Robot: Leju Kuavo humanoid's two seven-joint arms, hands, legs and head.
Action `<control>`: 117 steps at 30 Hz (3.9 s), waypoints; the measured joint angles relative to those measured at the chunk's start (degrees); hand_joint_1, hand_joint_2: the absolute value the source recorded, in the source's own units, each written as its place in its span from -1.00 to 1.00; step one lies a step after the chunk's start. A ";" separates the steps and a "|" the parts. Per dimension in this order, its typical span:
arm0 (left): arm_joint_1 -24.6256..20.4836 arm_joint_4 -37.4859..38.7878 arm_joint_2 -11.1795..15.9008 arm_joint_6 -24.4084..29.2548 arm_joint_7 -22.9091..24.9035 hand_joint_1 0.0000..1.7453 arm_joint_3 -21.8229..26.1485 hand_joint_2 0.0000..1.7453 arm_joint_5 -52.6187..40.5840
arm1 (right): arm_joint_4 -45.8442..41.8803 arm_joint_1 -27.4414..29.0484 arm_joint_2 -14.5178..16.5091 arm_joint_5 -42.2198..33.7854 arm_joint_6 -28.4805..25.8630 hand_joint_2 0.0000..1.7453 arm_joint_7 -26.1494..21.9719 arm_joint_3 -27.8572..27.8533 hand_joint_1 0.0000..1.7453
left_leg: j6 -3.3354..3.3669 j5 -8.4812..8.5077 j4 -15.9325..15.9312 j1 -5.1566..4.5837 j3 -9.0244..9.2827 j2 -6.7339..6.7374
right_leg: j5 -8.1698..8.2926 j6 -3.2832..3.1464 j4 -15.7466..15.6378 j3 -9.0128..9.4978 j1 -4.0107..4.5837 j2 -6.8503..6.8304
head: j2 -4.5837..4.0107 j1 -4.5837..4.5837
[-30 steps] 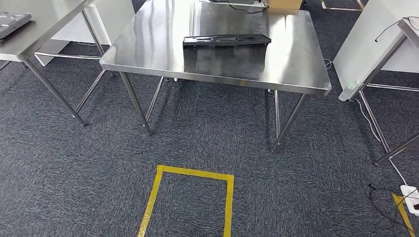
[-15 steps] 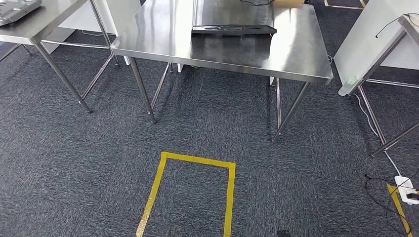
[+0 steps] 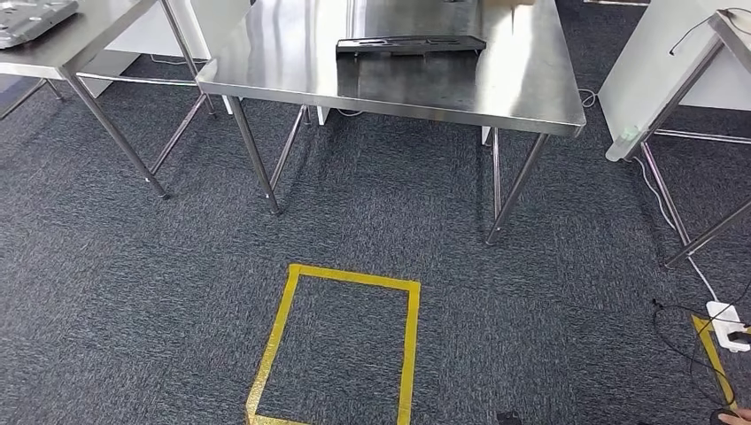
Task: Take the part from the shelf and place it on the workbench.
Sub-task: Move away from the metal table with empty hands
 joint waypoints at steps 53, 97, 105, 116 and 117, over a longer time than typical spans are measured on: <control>-0.61 0.28 -0.79 10.92 5.34 -1.00 -0.05 -1.00 -4.59 | 0.44 0.22 2.51 14.85 -6.63 -1.00 10.37 6.60 -1.00 | 2.74 1.54 -1.97 -0.38 0.66 -2.37 | -7.01 0.82 15.81 -6.95 0.54 0.09 | 0.00 -0.09; 0.02 0.38 -1.02 12.46 7.78 -1.00 -2.15 -1.00 -8.48 | 0.84 1.77 2.77 15.67 -7.22 -1.00 10.29 7.82 -1.00 | -0.45 -6.60 14.31 -0.02 -7.19 -0.66 | 0.04 -1.62 0.60 -0.59 0.29 -1.53 | 0.00 -0.72; -0.20 0.36 -1.08 12.55 7.88 -1.00 -2.43 -1.00 -8.98 | 0.84 1.51 2.85 16.02 -7.42 -1.00 10.50 7.82 -1.00 | 0.31 0.23 -0.66 -0.24 0.80 3.49 | -0.91 -0.37 0.59 0.13 1.19 -5.52 | 0.00 -0.50; -0.05 0.36 -1.13 12.60 7.88 -1.00 -2.45 -1.00 -9.05 | 0.88 1.76 2.91 16.27 -7.55 -1.00 10.82 7.82 -1.00 | 2.56 1.56 -1.80 -0.16 0.69 -3.04 | -6.81 1.26 17.06 -8.11 0.42 0.23 | 0.00 -0.25; -0.04 0.36 -1.13 12.60 7.88 -1.00 -2.45 -1.00 -9.05 | 0.88 1.76 2.91 16.27 -7.55 -1.00 10.82 7.82 -1.00 | 2.56 1.57 -1.80 -0.16 0.69 -3.09 | -6.69 1.30 16.83 -8.01 0.42 0.24 | 0.00 -0.25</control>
